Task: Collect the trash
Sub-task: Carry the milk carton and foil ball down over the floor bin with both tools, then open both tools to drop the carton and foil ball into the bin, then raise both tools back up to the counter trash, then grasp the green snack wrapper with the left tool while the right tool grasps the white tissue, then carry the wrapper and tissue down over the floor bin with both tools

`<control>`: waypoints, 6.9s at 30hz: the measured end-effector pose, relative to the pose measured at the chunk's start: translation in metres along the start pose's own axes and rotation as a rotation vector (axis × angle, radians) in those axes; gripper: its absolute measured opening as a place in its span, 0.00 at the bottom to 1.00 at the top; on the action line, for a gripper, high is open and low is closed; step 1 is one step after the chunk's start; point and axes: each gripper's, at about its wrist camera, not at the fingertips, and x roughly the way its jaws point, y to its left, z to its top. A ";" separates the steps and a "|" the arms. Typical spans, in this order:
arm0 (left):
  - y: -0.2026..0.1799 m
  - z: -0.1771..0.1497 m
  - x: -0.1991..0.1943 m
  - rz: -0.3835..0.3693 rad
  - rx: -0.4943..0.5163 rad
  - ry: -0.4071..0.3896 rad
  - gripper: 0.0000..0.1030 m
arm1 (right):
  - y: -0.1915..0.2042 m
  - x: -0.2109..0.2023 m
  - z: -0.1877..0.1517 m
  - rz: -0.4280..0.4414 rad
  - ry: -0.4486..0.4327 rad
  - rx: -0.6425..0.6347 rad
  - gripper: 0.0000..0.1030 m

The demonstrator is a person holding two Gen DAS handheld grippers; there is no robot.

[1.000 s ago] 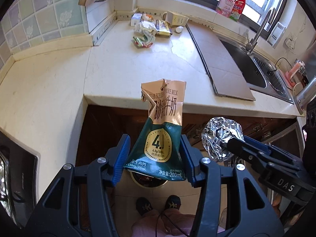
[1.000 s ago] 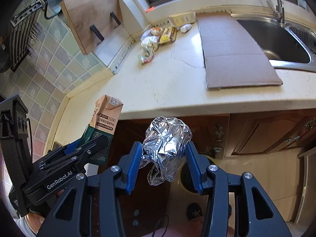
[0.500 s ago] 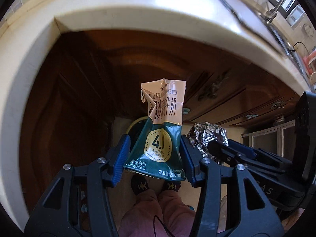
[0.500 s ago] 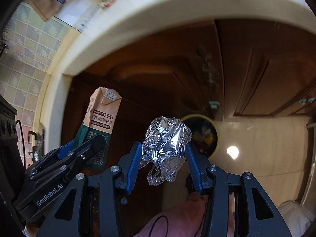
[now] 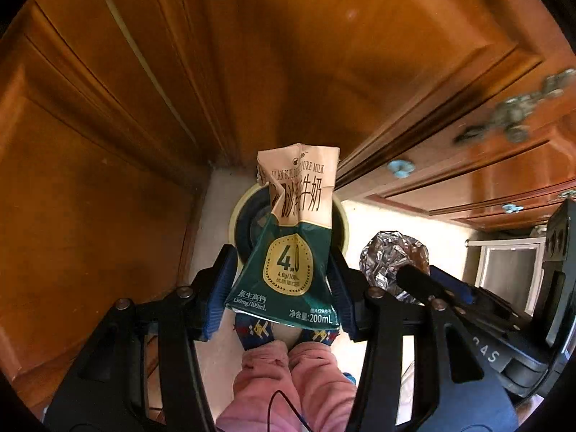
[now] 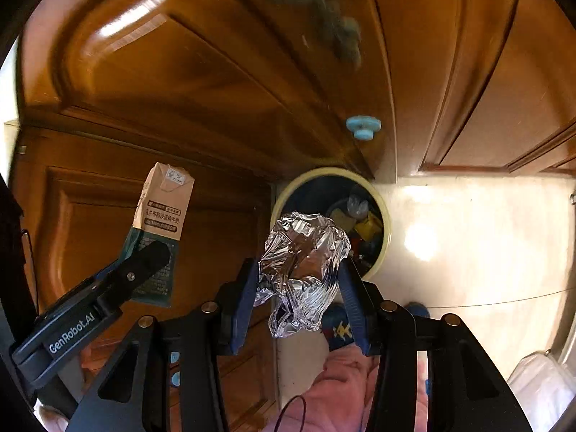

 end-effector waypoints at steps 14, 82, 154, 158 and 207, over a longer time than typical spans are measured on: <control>0.025 0.013 0.087 -0.014 -0.004 0.105 0.74 | -0.004 0.069 0.017 0.051 0.022 0.009 0.46; -0.040 0.204 -0.358 -0.077 0.140 -0.479 0.85 | 0.217 -0.384 0.133 -0.047 -0.545 -0.292 0.53; 0.045 0.296 -0.232 0.279 -0.514 -0.384 0.18 | 0.313 -0.144 0.461 -0.154 -0.247 -0.850 0.66; 0.045 0.292 -0.235 0.276 -0.508 -0.390 0.18 | 0.309 -0.146 0.461 -0.117 -0.254 -0.821 0.50; -0.049 0.017 -0.098 -0.082 0.251 -0.048 0.18 | 0.099 -0.118 -0.027 -0.145 -0.144 -0.147 0.34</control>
